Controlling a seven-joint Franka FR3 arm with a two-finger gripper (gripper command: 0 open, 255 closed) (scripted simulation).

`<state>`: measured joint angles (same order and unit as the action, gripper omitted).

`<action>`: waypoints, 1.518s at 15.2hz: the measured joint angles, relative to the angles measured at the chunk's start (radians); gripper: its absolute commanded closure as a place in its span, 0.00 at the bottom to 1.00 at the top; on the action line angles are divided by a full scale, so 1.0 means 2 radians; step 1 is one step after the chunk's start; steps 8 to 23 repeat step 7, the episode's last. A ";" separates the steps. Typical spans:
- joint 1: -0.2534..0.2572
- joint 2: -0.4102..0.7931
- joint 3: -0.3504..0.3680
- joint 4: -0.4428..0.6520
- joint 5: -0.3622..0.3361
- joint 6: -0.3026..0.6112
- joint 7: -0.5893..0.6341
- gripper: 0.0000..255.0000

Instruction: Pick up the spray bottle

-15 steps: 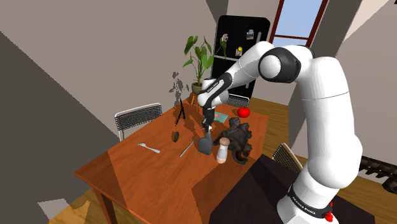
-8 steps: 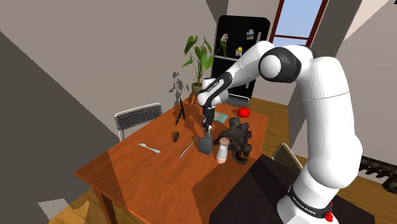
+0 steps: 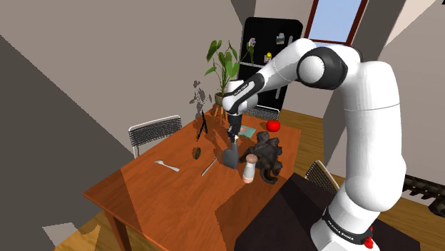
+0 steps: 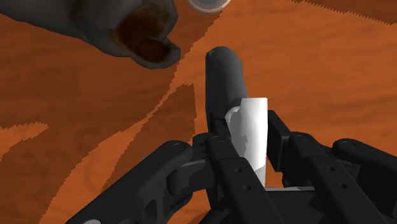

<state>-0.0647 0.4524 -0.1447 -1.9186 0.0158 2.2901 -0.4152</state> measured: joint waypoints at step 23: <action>0.002 -0.027 -0.002 0.010 -0.004 -0.037 0.001 1.00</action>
